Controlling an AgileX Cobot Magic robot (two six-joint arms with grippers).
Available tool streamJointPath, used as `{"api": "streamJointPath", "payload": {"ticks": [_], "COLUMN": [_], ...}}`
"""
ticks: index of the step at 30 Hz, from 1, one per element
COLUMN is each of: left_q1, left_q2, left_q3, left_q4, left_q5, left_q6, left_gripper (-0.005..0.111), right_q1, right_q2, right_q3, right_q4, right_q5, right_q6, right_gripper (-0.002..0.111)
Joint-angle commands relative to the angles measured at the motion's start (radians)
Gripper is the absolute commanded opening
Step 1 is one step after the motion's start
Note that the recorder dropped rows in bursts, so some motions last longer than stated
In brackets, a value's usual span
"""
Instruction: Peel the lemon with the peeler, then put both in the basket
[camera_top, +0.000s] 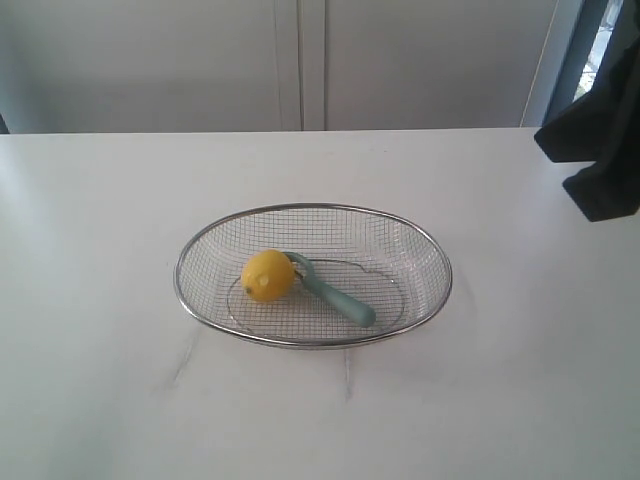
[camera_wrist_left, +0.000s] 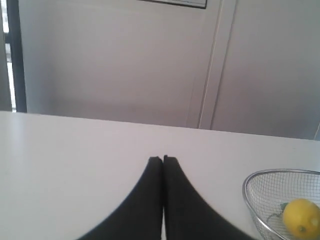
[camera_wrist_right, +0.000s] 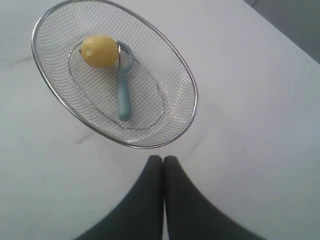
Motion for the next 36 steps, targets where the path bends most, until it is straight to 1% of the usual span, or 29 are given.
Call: {"api": "streamJointPath", "payload": {"ticks": [1,5,9,11,12,15,16,18,19,20,23,27,31,36], "left_q1": [0.003,0.003,0.003,0.003,0.003,0.003,0.003,0.003,0.003,0.003,0.003,0.003,0.003,0.003], "left_q2": [-0.009,-0.009,-0.009,-0.009,-0.009,-0.009,-0.009,-0.009,-0.009,-0.009,-0.009,-0.009,-0.009,-0.009], "left_q3": [0.033,0.033,0.033,0.033,0.033,0.033,0.033,0.033,0.033,0.033,0.033,0.033,0.033,0.033], "left_q4": [-0.039,-0.035,-0.035,-0.035,-0.025,0.049,0.073,0.194,0.279,0.284,0.291,0.387,0.391,0.391], "left_q5": [-0.011,0.014,0.043,0.092,0.145,0.244,0.263,0.334,0.380,0.376,0.376,0.376,0.380,0.380], "left_q6": [-0.040,-0.005,0.099,0.142,0.155,0.155,0.141,0.033,-0.083,-0.106,-0.089,-0.074,-0.137,-0.147], "left_gripper": [0.000,0.000,0.000,0.000,0.000,0.000,0.000,0.000,0.000,0.000,0.000,0.000,0.000,0.000], "right_q1": [-0.001,-0.001,-0.001,-0.001,-0.001,-0.001,-0.001,-0.001,-0.001,-0.001,-0.001,-0.001,-0.001,-0.001], "right_q2": [-0.008,-0.008,-0.008,-0.008,-0.008,-0.008,-0.008,-0.008,-0.008,-0.008,-0.008,-0.008,-0.008,-0.008], "right_q3": [-0.002,-0.002,-0.002,-0.002,-0.002,-0.002,-0.002,-0.002,-0.002,-0.002,-0.002,-0.002,-0.002,-0.002], "right_q4": [-0.002,-0.002,-0.002,-0.002,-0.002,-0.002,-0.002,-0.002,-0.002,-0.002,-0.002,-0.002,-0.002,-0.002], "right_q5": [-0.008,-0.018,-0.019,-0.019,-0.019,-0.019,-0.019,-0.019,-0.019,-0.019,-0.019,-0.019,-0.019,-0.019], "right_q6": [0.005,0.005,0.005,0.005,0.005,0.005,0.005,0.005,0.005,0.005,0.005,0.005,0.005,0.005], "right_gripper": [0.000,0.000,0.000,0.000,0.000,0.000,0.000,0.000,0.000,0.000,0.000,0.000,0.000,0.000]}}
